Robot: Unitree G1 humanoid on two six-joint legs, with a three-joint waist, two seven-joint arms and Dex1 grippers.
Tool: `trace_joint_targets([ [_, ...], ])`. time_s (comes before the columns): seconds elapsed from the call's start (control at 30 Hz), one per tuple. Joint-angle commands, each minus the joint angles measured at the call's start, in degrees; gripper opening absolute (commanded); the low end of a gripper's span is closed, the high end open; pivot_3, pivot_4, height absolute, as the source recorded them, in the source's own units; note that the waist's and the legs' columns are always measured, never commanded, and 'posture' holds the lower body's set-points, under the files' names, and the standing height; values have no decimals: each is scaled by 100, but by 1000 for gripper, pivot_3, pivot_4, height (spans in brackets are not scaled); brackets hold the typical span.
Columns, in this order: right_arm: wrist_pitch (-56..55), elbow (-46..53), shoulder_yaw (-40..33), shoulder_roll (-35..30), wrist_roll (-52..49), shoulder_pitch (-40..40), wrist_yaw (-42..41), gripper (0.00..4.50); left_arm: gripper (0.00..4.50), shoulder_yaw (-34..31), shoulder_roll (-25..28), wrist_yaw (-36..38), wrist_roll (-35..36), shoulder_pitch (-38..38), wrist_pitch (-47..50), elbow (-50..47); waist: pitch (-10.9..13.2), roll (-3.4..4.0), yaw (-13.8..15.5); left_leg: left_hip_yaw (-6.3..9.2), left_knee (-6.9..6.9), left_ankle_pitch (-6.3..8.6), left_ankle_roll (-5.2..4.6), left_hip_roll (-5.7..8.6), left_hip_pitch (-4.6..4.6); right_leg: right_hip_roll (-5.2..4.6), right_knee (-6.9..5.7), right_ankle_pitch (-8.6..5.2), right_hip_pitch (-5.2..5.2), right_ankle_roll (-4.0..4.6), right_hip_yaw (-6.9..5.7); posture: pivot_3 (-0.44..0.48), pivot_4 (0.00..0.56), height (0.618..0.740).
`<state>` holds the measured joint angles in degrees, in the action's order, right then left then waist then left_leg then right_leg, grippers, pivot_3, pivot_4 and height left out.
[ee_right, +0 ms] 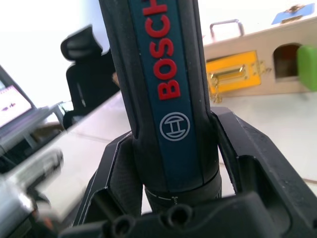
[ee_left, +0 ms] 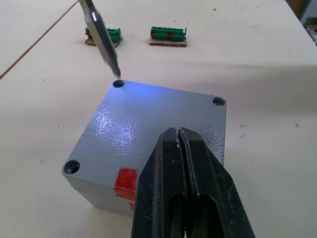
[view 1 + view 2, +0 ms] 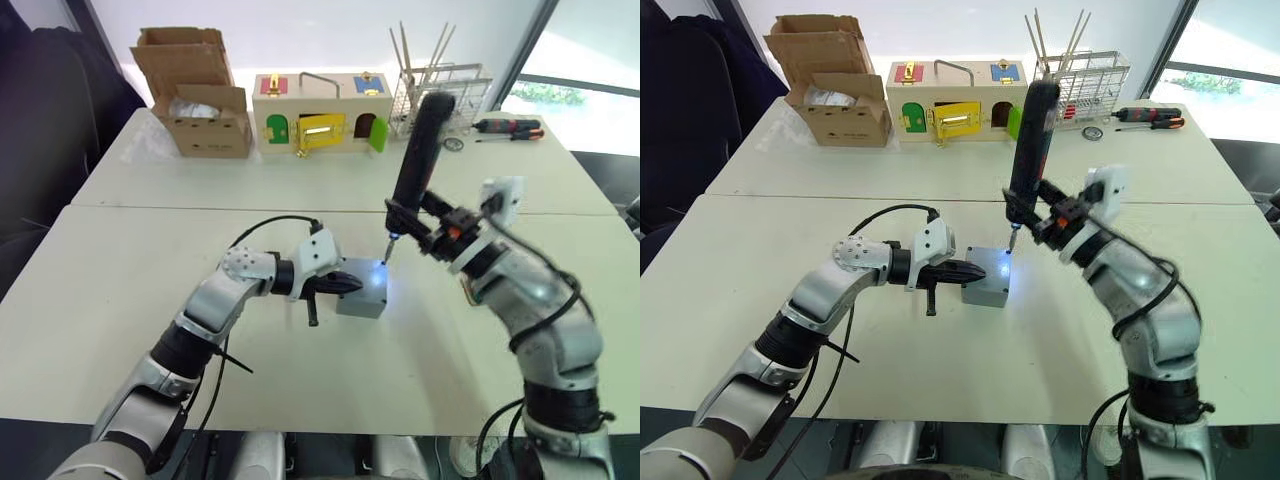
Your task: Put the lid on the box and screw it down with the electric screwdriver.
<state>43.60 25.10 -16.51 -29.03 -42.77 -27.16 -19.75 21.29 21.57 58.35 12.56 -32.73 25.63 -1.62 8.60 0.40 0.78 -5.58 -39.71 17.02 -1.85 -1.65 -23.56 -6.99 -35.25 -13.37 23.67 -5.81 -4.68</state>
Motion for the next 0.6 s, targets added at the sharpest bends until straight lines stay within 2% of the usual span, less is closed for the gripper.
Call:
trace_joint_targets([
  [0.03,519,393,-924,-400,-1214,-718,506,1912,0,-38,-133,-82,143,182,237,-9,1,-1,2,1,2,1,-2,0,0,0,1,2,0,-5,-1,0,150,728],
  [0.1,911,19,-1248,-625,-1618,-1132,1001,1912,0,-260,-344,-212,399,171,337,-217,2,-1,-12,2,8,2,-3,-2,0,2,6,5,0,-9,-6,0,150,728],
  [0.17,1757,-677,-1623,-1083,-1955,-1495,1697,1912,0,-617,-485,-384,763,82,586,-665,21,-5,-8,-3,7,2,-3,-3,0,1,4,4,1,-7,-5,0,150,728],
  [0.2,2202,-876,-1715,-1464,-2140,-1465,1680,1912,0,-691,-423,-391,894,63,760,-1003,29,-17,2,-5,5,1,-3,-2,-1,-4,2,2,3,0,-5,0,150,728],
  [0.3,3069,-1272,-1707,-2489,-2153,-1125,1321,1912,0,-651,-224,-404,1133,84,1148,-1807,32,-19,0,5,5,3,-5,5,-31,-11,10,0,20,8,-9,0,150,728],
  [0.4,3822,-2108,-1283,-3752,-1571,-215,663,1912,0,-398,264,-183,1298,274,1391,-2685,32,2,1,-11,4,2,-8,14,-80,-16,9,14,71,-17,-4,0,150,728],
  [0.53,3927,-3074,-773,-4482,-1087,455,-241,1912,0,-125,459,-233,1341,354,1513,-3136,39,14,-10,-26,-3,1,-7,15,-83,-13,16,14,75,-20,-1,0,150,728],
  [0.6,3897,-3475,-449,-4583,-856,417,-547,1912,0,-13,504,-268,1290,396,1492,-3182,48,29,-40,-29,-26,12,-27,13,-82,-9,7,14,75,-20,7,0,150,728],
])
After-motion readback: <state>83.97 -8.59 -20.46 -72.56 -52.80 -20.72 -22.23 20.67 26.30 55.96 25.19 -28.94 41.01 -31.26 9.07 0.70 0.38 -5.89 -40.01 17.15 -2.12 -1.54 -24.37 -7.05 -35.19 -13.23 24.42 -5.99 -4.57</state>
